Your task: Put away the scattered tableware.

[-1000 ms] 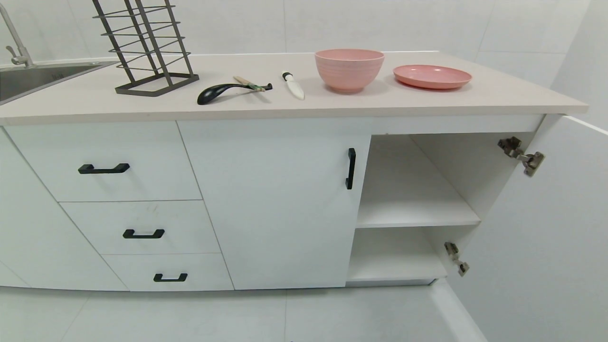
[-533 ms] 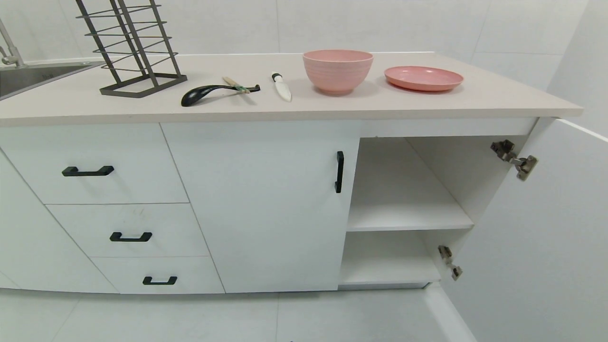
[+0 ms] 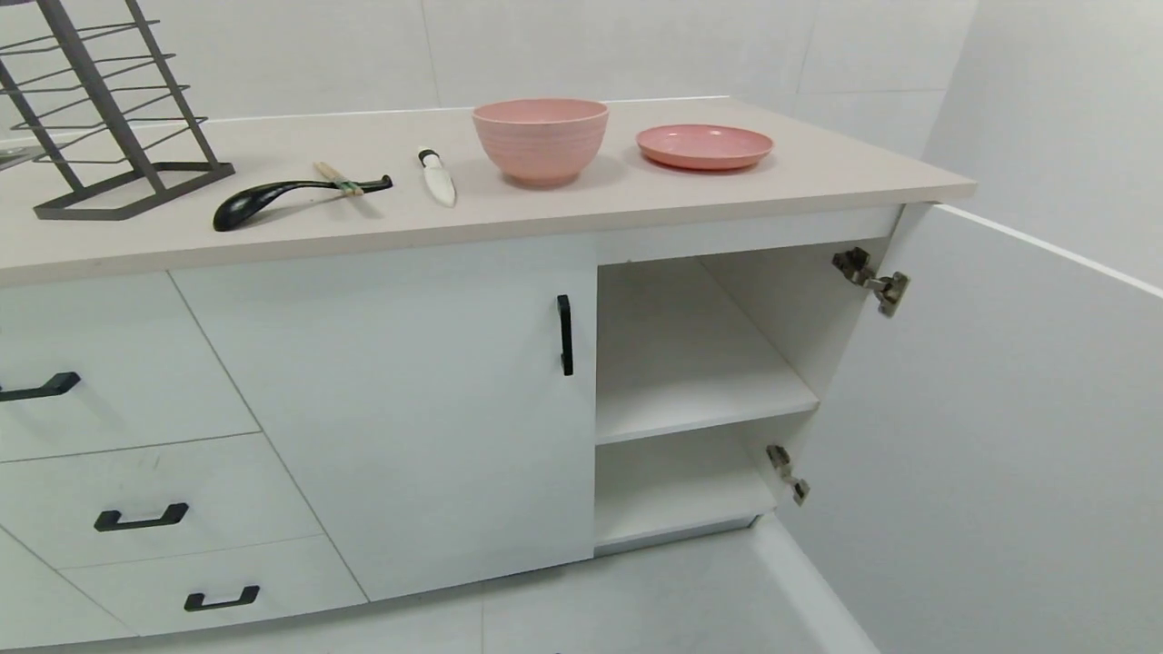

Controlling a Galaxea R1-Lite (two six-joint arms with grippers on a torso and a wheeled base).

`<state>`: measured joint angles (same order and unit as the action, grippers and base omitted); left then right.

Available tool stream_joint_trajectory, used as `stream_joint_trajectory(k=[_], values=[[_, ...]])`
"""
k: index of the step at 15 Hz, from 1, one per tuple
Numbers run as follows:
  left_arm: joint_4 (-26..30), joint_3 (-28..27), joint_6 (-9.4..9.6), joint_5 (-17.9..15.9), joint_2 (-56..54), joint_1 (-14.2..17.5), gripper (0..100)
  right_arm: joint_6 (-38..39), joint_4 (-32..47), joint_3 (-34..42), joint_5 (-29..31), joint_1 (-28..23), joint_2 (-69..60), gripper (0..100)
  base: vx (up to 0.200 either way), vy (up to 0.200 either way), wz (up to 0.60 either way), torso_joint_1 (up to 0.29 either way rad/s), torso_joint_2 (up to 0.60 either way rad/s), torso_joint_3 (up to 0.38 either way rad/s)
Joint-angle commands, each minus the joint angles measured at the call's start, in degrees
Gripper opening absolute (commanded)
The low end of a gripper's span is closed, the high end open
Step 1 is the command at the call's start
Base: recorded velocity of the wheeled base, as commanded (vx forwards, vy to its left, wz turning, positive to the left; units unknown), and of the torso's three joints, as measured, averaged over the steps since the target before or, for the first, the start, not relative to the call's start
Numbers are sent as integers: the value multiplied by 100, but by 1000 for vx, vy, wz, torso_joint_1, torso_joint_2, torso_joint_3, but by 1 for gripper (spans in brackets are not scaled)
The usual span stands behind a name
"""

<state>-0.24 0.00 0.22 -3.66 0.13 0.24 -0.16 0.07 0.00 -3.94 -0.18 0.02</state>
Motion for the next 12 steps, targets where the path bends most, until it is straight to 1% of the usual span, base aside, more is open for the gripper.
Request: stream_joint_trajectory(k=[1, 2, 5, 11, 12], values=[[-2, 0, -4, 5, 39, 2, 100, -2, 1, 0, -2, 1, -2, 100, 0, 0, 0, 0, 0, 0], [-2, 0, -13, 14, 39, 2, 100, -2, 1, 0, -2, 1, -2, 100, 0, 0, 0, 0, 0, 0], [7, 0, -4, 5, 39, 2, 100, -2, 1, 0, -2, 1, -2, 100, 200, -200, 0, -1, 6, 5], [-2, 0, 4, -3, 31, 2, 100, -2, 1, 0, -2, 1, -2, 100, 0, 0, 0, 0, 0, 0], [-2, 0, -4, 5, 39, 2, 100, -2, 1, 0, -2, 1, -2, 100, 200, 0, 0, 2, -2, 2]])
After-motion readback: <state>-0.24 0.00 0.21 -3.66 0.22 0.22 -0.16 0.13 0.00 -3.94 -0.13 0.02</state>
